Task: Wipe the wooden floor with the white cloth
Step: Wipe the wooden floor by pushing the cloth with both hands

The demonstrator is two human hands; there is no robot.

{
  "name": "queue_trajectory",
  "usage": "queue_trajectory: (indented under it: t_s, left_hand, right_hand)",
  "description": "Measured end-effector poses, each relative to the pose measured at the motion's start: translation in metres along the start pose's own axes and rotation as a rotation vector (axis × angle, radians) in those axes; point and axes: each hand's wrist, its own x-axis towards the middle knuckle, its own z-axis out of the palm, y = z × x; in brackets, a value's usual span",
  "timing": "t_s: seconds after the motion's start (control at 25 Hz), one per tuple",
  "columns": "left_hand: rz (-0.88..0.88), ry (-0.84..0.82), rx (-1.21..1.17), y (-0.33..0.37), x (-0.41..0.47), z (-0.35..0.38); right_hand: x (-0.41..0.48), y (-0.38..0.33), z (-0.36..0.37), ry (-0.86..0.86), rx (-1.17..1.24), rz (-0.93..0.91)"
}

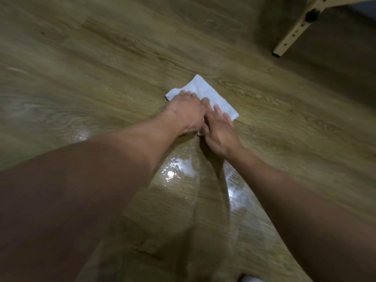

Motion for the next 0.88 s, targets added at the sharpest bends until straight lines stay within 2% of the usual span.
queue_trajectory:
  t_s: [0.08, 0.2, 0.32, 0.4, 0.48, 0.56, 0.68, 0.76, 0.88]
  left_hand:
    - [0.098, 0.144, 0.012, 0.016, -0.032, 0.017]
    - [0.215, 0.18, -0.078, 0.03, -0.077, 0.049]
    - [0.088, 0.185, 0.018, 0.004, -0.065, 0.05]
    - [-0.128, 0.175, 0.122, -0.036, -0.037, 0.035]
    - [-0.201, 0.057, 0.009, -0.078, -0.013, 0.022]
    - [-0.285, 0.014, -0.134, -0.1, 0.006, 0.021]
    - [-0.288, -0.035, -0.151, -0.1, 0.0, 0.031]
    - [-0.258, 0.009, -0.148, -0.085, -0.019, 0.038]
    - [-0.162, 0.054, -0.15, -0.026, -0.049, 0.044]
  right_hand:
    - [-0.047, -0.001, 0.01, 0.032, 0.017, -0.028]
    - [-0.104, -0.014, 0.032, 0.022, 0.02, 0.043]
    - [-0.065, -0.033, 0.027, 0.007, -0.028, 0.014]
    - [0.0, -0.046, 0.023, 0.003, -0.052, -0.054]
    - [0.067, -0.06, 0.017, -0.039, -0.034, -0.077]
    - [0.107, -0.069, 0.018, -0.074, -0.04, -0.093]
    - [0.097, -0.065, 0.025, 0.001, -0.014, -0.15]
    - [0.064, -0.053, 0.029, 0.06, -0.029, -0.17]
    - [-0.012, -0.03, 0.025, 0.042, -0.084, -0.121]
